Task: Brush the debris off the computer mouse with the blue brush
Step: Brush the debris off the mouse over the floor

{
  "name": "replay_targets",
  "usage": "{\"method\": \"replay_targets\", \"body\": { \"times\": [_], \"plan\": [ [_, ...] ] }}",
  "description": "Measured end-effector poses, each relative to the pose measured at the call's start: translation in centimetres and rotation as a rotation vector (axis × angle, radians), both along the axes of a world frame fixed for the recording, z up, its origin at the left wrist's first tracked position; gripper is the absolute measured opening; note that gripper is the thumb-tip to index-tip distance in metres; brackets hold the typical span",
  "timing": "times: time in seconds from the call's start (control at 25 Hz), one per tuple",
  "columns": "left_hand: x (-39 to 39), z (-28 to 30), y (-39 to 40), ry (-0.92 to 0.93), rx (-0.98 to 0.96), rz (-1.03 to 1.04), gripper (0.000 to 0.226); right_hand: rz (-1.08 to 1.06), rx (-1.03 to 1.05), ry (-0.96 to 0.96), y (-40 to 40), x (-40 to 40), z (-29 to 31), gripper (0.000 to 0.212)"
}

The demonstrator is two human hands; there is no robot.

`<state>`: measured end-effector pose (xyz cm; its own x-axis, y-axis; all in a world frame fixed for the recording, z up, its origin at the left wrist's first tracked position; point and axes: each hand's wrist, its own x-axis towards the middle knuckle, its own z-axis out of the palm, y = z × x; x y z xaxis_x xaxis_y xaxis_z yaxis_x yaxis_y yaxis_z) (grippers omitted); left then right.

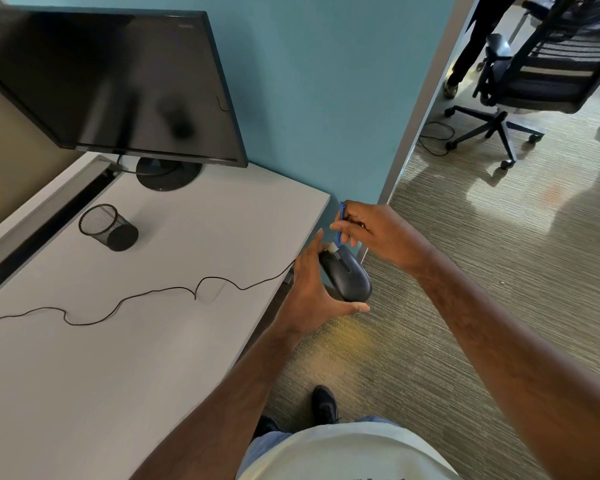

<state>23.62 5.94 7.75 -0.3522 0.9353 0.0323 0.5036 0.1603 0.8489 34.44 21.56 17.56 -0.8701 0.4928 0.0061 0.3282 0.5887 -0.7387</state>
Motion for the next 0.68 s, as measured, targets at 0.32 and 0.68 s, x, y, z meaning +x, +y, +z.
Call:
{"method": "replay_targets", "body": {
  "times": [0.32, 0.68],
  "plan": [
    [0.0, 0.8, -0.6, -0.021, -0.004, 0.000, 0.138, -0.149, -0.058, 0.155, 0.1, 1.7, 0.5, 0.013],
    [0.2, 1.0, -0.5, 0.022, -0.016, 0.002, 0.132, -0.040, -0.138, 0.120, -1.8, 1.0, -0.2, 0.012]
  ]
}}
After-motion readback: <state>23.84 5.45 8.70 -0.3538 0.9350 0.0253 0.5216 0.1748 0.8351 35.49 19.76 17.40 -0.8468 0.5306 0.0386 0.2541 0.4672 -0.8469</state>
